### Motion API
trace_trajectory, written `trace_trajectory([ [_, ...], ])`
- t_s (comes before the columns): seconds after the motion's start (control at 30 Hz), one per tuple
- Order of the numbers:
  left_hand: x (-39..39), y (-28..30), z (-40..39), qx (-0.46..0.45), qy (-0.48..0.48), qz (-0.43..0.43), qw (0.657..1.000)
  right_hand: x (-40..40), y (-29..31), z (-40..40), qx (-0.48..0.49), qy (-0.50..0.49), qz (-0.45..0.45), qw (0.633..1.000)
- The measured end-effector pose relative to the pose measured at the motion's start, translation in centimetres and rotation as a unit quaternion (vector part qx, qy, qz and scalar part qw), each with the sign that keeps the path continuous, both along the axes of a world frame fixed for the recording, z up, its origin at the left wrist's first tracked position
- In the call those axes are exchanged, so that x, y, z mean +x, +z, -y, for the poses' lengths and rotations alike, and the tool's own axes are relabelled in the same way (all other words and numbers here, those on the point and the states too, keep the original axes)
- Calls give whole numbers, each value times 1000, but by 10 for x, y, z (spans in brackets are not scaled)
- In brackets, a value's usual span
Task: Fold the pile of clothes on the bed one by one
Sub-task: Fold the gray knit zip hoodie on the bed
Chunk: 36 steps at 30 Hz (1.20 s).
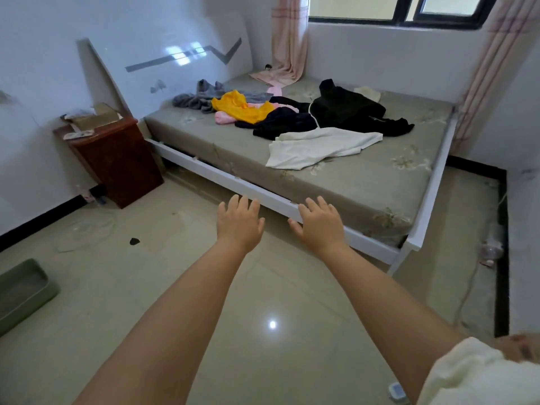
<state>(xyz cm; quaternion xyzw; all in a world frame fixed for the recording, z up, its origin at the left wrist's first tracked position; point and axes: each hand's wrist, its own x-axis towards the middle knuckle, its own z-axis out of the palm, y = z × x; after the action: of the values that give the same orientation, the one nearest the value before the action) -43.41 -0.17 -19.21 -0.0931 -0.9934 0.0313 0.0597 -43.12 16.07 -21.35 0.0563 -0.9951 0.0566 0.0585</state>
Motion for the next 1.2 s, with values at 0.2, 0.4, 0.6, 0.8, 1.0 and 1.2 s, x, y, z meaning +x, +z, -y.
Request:
trace_trajectory([
  [0.2, -142, -20, 20, 26, 26, 29, 999, -151, -11, 27, -18, 22, -14, 999],
  [0.4, -319, -34, 59, 44, 14, 29, 998, -319, -18, 63, -31, 37, -26, 998],
  [0.6, -497, -34, 87, 15, -23, 59, 998, -478, -11, 73, -69, -39, -46, 996],
  [0.8, -659, -35, 87, 15, -49, 72, 996, -625, -16, 59, -94, -86, -51, 991],
  [1.0, -820, -55, 93, 10, -40, 96, 995, -792, -30, 61, -93, -71, -31, 993],
  [1.2, -940, -61, 128, 14, -3, 111, 994, -938, -39, 78, -38, -44, -8, 998],
])
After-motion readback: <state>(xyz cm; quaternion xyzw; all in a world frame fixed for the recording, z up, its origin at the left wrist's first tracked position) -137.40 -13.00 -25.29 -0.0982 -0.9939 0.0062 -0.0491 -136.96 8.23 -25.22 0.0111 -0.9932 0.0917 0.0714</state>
